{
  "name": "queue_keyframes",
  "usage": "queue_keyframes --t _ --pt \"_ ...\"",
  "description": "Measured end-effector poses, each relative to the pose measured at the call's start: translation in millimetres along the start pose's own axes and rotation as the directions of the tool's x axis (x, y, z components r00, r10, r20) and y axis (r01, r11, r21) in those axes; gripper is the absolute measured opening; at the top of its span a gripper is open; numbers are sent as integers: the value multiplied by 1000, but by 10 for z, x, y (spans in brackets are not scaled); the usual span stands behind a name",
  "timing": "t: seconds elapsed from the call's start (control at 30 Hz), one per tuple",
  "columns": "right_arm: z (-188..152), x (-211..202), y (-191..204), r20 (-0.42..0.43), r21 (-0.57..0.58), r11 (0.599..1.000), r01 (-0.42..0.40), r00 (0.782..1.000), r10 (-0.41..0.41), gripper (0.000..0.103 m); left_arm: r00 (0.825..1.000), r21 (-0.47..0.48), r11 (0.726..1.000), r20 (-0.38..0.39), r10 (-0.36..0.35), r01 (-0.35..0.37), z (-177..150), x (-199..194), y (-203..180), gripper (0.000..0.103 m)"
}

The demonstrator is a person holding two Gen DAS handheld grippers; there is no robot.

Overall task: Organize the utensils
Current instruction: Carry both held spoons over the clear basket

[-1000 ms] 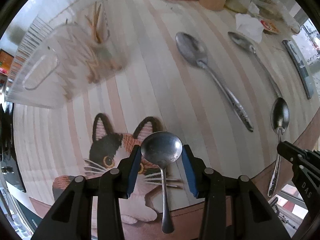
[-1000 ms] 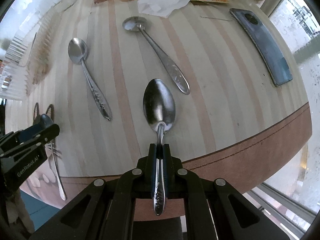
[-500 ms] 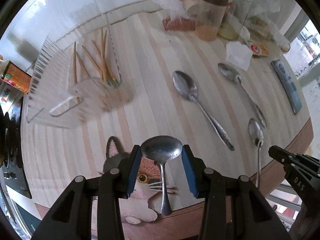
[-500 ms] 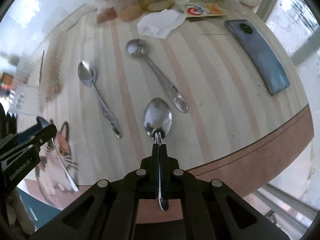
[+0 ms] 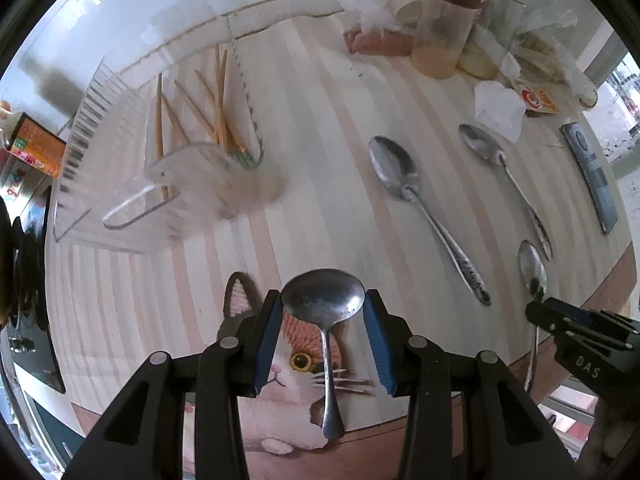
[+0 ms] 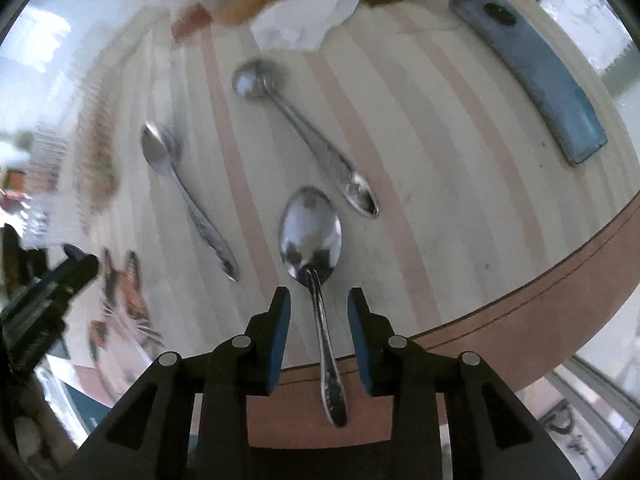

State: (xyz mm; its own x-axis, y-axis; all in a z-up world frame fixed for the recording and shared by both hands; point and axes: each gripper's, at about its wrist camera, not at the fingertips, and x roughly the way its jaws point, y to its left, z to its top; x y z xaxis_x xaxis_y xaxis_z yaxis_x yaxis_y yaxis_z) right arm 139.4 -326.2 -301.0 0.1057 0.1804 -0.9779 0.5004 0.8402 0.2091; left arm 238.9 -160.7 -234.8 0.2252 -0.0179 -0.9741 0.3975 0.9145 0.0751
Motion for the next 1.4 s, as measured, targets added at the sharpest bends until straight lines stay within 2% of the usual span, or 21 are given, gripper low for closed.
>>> queue_keyframes --t 0.03,0.07,0.13,0.27,0.53,0.77,1.0,1.2,1.3,1.4 --pt "-14 -24 51 40 -23 999 25 999 -24 22 1000 -3 1000 -2 -1 1 -7 10 7 38" --pt "-29 9 95 31 -44 997 57 998 -56 7 1000 -5 1000 -2 -1 1 -10 12 9 38" --pt "-45 -5 150 55 -59 994 91 995 -87 7 1000 -7 1000 4 -4 4 -15 -4 13 38" --pt "-78 -67 195 74 -58 994 91 994 -86 7 1000 -12 1000 26 -10 11 -20 -97 21 38" --pt "-125 -510 213 154 -47 998 30 988 -23 7 994 -22 999 99 -45 48 24 -480 66 38" --pt "-36 -936 353 247 -83 996 -22 968 42 7 975 -17 997 209 -72 77 228 -963 115 38" --pt "143 -1328 770 323 -150 986 -78 938 123 7 950 -36 995 300 -81 96 515 -1383 309 38" --pt "474 -1585 1234 368 -220 968 -118 909 195 7 934 -126 984 350 -73 124 811 -1647 809 38" --pt "687 -1656 1527 374 -260 955 -142 897 235 6 933 -170 977 353 -63 130 942 -1717 1087 38" --pt "927 -1617 1888 354 -301 940 -164 896 269 6 945 -210 966 317 -79 151 1038 -1626 1335 38"
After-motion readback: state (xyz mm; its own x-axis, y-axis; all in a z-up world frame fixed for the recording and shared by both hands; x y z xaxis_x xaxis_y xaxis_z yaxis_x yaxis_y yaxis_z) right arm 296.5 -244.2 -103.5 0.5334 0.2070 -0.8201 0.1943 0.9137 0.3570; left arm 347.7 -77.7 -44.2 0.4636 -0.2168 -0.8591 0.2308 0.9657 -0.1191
